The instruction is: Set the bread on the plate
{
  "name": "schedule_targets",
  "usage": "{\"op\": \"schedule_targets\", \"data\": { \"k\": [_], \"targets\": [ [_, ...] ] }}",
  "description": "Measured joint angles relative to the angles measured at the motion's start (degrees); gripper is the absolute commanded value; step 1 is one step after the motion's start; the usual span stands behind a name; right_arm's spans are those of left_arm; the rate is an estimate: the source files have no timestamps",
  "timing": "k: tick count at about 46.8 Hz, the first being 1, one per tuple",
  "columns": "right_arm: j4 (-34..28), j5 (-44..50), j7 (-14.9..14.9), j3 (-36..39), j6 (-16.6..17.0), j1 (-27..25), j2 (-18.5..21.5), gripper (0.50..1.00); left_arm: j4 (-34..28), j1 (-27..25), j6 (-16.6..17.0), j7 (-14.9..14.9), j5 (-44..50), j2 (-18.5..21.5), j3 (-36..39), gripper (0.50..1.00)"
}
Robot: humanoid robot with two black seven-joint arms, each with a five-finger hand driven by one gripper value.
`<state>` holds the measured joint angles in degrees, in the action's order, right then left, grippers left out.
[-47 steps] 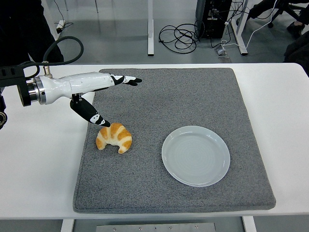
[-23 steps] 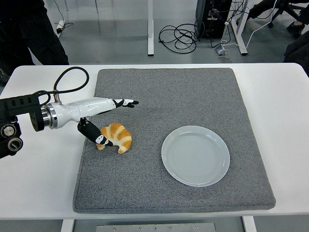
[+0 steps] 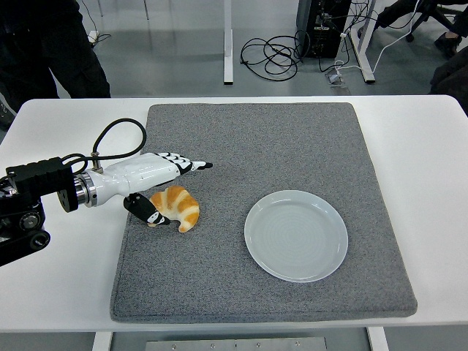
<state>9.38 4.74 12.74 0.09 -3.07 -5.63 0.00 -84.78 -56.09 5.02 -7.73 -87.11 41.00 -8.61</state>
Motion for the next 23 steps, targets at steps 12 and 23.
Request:
{"op": "schedule_targets", "data": {
  "k": [12,23],
  "targets": [
    [0.03,0.00,0.00,0.00,0.00,-0.01,0.00,1.000,1.39,2.67,1.72,-0.09,-2.73,-0.38,0.01,0.972],
    [-0.01,0.00,0.00,0.00,0.00,0.00,0.00,1.000,2.59,4.09,2.66,-0.10,-4.92,-2.68,0.04,0.971]
  ]
}}
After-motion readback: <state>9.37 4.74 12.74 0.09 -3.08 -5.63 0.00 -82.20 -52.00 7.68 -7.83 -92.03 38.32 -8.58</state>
